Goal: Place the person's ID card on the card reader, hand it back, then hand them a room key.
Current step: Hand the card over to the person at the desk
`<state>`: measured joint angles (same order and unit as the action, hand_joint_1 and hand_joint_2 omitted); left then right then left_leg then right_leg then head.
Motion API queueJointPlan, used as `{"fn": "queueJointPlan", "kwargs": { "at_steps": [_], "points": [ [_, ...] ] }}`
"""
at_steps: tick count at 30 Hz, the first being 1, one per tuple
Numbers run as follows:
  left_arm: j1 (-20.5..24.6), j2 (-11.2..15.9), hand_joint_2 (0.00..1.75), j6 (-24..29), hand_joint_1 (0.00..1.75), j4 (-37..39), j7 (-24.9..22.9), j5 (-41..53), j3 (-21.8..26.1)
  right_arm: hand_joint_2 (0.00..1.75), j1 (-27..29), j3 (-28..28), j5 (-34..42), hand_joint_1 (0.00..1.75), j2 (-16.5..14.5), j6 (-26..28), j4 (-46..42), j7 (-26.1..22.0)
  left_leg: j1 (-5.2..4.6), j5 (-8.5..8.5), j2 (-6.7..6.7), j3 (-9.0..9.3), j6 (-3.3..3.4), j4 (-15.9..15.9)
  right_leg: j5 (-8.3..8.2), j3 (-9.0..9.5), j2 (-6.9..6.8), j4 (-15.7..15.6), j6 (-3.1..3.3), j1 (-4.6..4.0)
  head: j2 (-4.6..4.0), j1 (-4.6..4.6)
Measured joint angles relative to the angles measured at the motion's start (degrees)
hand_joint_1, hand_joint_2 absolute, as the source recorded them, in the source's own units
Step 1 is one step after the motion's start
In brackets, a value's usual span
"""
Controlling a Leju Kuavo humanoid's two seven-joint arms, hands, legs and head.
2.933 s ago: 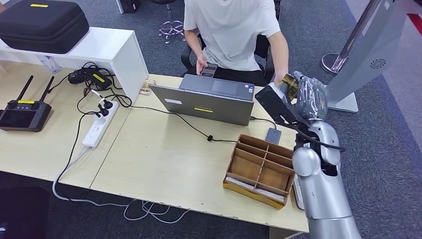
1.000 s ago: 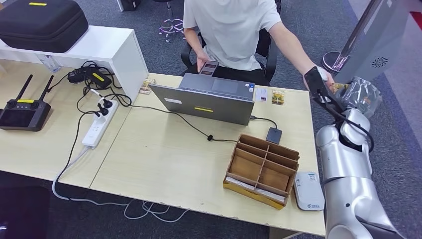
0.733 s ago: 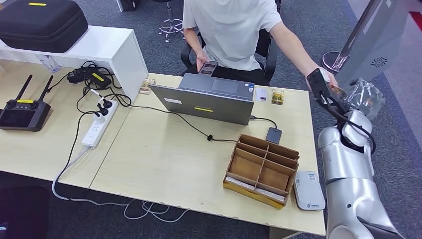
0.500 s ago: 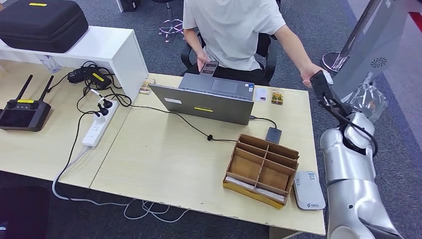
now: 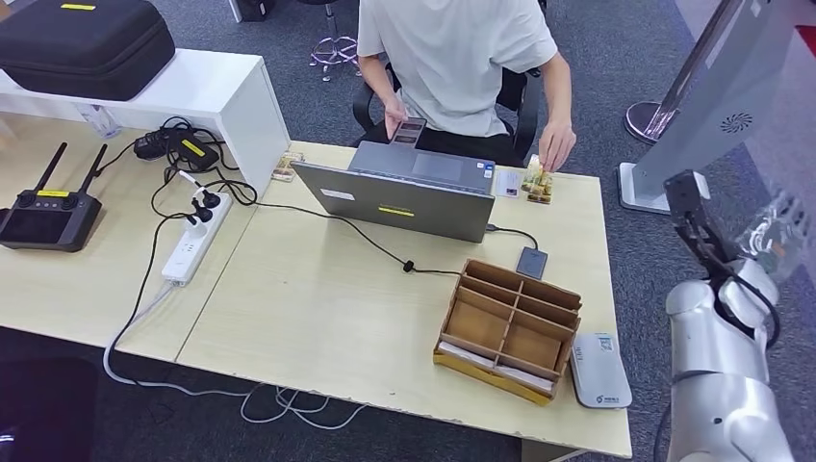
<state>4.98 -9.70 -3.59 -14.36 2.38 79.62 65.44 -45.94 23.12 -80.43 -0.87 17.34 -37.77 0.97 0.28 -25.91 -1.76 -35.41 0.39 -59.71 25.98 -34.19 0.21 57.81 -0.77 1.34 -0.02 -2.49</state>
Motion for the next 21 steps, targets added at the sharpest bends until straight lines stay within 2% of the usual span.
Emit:
{"fn": "queueJointPlan", "kwargs": {
  "at_steps": [7,14,21],
  "points": [
    [-0.3,-0.1,1.75,-0.3,0.0,0.0,-0.5,-1.0,0.4,1.75,8.9,10.1,3.2,0.0,7.2,4.6,3.5,-2.6,-0.04,-0.08,-0.07,-0.07,0.12,0.0,0.04,0.04,-0.07,-0.1,-0.07,0.02,0.0,0.01],
    [-0.1,-0.2,1.75,-0.5,0.0,0.0,-0.9,-1.3,0.5,1.75,12.8,15.0,3.5,0.0,10.1,4.8,5.9,0.3,0.0,-0.11,0.1,0.04,0.09,0.0,0.08,-0.04,0.12,-0.1,-0.09,-0.01,0.0,-0.02],
    [-0.4,-1.2,1.75,-0.3,0.0,0.0,-3.5,-2.6,1.4,1.75,26.3,24.8,9.9,0.0,13.7,7.5,11.5,-2.0,0.01,-0.27,-0.49,-0.01,0.2,0.0,0.37,0.22,-0.49,-0.1,-0.12,-0.02,0.0,-0.01]
  ]
}}
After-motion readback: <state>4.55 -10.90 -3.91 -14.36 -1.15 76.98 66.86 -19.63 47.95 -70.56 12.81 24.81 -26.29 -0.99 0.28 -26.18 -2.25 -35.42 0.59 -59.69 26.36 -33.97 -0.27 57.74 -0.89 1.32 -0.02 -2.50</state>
